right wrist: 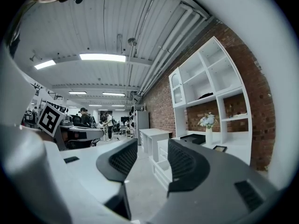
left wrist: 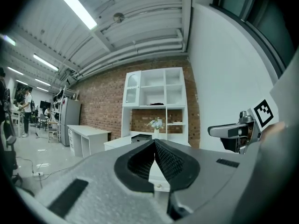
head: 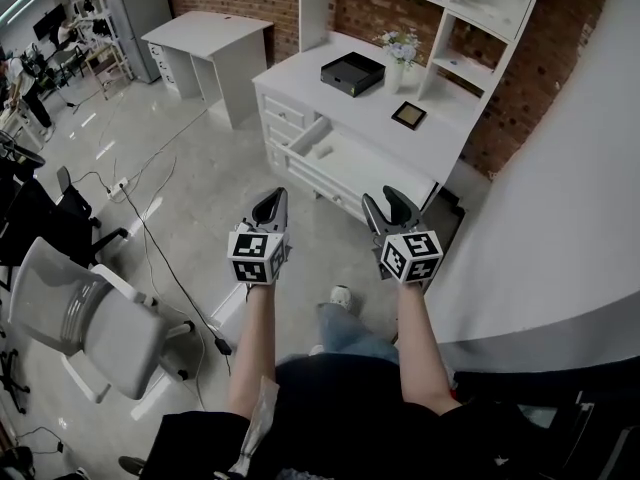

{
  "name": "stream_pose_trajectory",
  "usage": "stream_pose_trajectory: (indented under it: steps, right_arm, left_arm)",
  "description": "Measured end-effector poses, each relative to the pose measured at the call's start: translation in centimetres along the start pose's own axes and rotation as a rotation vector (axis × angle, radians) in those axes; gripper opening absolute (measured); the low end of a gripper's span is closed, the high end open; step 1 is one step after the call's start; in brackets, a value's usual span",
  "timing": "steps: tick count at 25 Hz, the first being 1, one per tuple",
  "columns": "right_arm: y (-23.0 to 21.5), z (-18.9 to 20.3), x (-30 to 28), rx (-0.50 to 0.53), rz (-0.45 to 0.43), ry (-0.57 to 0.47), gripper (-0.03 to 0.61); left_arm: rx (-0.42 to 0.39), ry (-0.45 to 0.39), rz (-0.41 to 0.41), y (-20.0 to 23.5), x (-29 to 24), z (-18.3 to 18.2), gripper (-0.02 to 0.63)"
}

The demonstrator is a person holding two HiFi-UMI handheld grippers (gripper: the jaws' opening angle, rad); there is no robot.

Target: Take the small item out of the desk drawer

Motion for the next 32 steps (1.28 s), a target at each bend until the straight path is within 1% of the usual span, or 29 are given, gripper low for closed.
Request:
stream_pose_trajectory:
  steps: [6, 12, 15, 20, 25, 28, 32]
  right_arm:
    - [-1.4, 0.1, -2.7, -0.003, 0.001, -0.002, 0.184]
    - [-3.8, 0.6, -8.2, -0.007, -0.009, 0.005, 0.187]
    - [-5.4, 1.4, -11.6, -0.013, -0.019, 0.019, 0.187]
    - [-8.1, 3.7, -17.5, -0.025, -0.042, 0.064, 0.187]
    - [-10.7, 5.3, -24.2, -0.032, -0.075, 0.124, 0.187]
    - [-12.2, 6.0, -28.7, -0.029, -0.099, 0.16, 0.187]
    - [-13.8, 7.6, -34.3, -0.034, -0.132, 0.214, 0.189]
  left_arm:
    - [-0.005, -0.012, -0.01, 1.8, -2.4, -0.4, 0.009]
    - [-0.005, -0.005, -0.033, 4.9, -6.8, 0.0, 0.009]
    - [0.002, 0.008, -0.046, 6.6, -9.7, 1.0, 0.009]
    - [0.024, 0.055, -0.068, 9.6, -14.7, 3.4, 0.009]
    - [0.053, 0.094, -0.107, 13.6, -20.4, 4.5, 0.009]
    - [0.072, 0.109, -0.111, 15.5, -24.3, 4.6, 0.009]
    - [0.078, 0.141, -0.118, 17.8, -29.0, 5.4, 0.009]
Point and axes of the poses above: the fingertips, and each gripper's own axes: x backward along the fingers, y to its left, z out of its underside, the point moved 1 cm from there along x, backward along the fingers, and after that the axes turned 2 degrees about -y, right-handed, at the moved point
